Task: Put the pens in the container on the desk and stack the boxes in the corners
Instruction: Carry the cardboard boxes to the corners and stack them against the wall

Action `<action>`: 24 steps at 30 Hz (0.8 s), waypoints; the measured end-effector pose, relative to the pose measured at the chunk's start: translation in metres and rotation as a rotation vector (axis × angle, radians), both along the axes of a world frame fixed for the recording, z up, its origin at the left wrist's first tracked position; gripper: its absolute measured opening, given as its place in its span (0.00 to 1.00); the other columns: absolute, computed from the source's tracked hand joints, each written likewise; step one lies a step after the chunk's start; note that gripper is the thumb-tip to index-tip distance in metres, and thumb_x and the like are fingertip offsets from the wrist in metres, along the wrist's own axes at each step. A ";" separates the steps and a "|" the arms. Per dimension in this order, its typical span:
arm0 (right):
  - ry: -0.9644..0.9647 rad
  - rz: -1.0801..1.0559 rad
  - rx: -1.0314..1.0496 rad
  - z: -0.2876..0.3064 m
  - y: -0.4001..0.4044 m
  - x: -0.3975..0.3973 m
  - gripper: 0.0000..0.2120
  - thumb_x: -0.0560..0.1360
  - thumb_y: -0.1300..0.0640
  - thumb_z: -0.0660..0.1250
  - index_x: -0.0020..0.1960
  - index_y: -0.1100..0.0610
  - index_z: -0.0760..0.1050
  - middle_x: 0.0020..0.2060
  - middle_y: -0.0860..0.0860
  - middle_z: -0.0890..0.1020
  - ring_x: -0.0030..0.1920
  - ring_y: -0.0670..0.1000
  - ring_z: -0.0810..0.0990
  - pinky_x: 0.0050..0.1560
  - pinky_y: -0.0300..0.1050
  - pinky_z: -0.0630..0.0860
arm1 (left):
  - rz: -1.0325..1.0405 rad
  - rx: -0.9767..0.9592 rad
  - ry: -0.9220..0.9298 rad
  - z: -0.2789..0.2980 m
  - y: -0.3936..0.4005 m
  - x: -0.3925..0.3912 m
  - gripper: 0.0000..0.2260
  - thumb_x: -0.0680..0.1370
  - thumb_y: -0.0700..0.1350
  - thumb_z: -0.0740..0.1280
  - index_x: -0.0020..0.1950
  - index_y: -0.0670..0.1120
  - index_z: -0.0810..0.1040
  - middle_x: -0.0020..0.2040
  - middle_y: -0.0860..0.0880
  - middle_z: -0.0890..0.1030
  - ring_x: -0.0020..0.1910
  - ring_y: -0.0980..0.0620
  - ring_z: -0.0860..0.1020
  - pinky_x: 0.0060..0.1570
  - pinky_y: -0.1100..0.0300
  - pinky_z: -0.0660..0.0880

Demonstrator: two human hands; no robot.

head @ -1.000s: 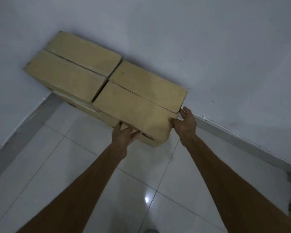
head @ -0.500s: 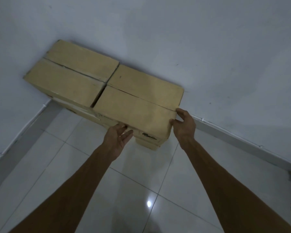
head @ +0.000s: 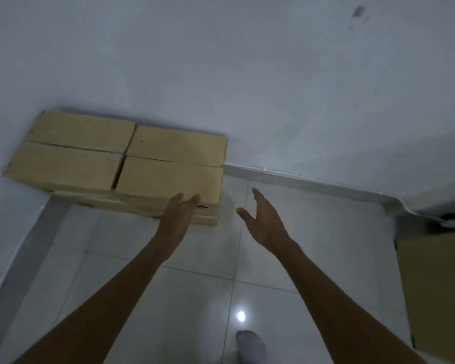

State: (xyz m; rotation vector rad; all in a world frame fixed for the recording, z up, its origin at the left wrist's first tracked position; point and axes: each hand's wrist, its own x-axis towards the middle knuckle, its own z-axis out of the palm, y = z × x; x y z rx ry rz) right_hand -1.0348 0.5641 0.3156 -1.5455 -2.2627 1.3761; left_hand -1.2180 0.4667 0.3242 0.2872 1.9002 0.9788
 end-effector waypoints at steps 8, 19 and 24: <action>-0.019 -0.348 -0.012 0.032 -0.065 0.142 0.40 0.79 0.38 0.57 0.80 0.58 0.45 0.79 0.53 0.54 0.78 0.52 0.54 0.77 0.50 0.52 | -0.502 0.050 0.154 0.032 -0.001 0.124 0.35 0.75 0.58 0.69 0.77 0.45 0.61 0.75 0.46 0.67 0.72 0.47 0.69 0.66 0.54 0.66; -0.018 -0.847 -0.091 0.046 -0.193 0.403 0.44 0.76 0.32 0.57 0.80 0.56 0.44 0.79 0.51 0.51 0.79 0.51 0.50 0.78 0.53 0.52 | -1.010 0.117 0.166 0.045 -0.032 0.387 0.34 0.74 0.59 0.70 0.77 0.54 0.62 0.76 0.50 0.66 0.73 0.50 0.67 0.71 0.53 0.64; -0.035 -1.062 -0.060 0.054 -0.281 0.535 0.43 0.77 0.34 0.57 0.80 0.57 0.44 0.79 0.51 0.51 0.79 0.51 0.46 0.78 0.50 0.48 | -1.255 0.107 0.183 0.056 -0.080 0.534 0.35 0.74 0.59 0.70 0.78 0.53 0.62 0.76 0.49 0.65 0.74 0.48 0.66 0.72 0.51 0.64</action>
